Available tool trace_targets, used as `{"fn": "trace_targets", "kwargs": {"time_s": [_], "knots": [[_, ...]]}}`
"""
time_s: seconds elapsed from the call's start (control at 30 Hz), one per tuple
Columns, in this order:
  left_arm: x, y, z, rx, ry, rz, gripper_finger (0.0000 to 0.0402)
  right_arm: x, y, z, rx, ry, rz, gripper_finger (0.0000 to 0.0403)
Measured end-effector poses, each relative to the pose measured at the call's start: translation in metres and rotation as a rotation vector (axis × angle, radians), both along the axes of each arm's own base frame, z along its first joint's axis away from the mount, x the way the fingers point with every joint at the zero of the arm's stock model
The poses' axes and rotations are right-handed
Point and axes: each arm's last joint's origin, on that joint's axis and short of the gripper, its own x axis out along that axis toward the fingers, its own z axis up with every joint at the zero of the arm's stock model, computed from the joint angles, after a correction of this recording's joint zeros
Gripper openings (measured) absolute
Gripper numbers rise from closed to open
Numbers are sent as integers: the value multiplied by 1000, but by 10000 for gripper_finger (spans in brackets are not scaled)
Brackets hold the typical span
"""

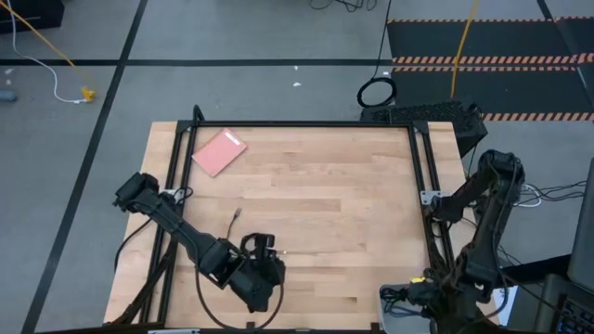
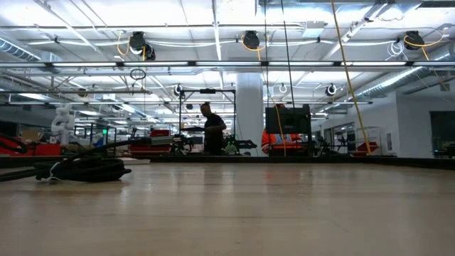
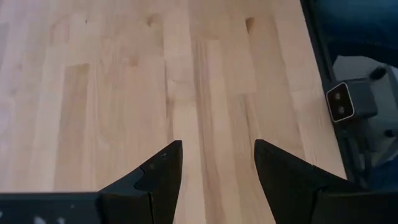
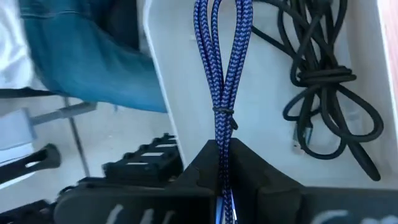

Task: Pick and place USB-C Cables
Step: Put the violet charger cable into the bin, then put the black charger cable into the bin

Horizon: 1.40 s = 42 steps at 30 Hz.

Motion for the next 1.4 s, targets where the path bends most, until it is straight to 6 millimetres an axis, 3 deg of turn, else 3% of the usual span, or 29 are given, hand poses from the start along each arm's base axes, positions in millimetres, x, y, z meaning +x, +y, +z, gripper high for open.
{"fn": "trace_targets", "kwargs": {"time_s": [0.43,0.83,1.23,1.4], "knots": [[-15,11,-57,55,154,99,202,2,1,-18,-126,46,-16,25],[-36,40,-97,58,355,431,202,4,-4,-15,-123,57,-56,86],[-60,69,-113,97,520,745,203,3,-8,-7,-89,53,-82,91],[-66,74,-116,117,538,769,203,5,-9,-6,-117,-30,-108,91]]}}
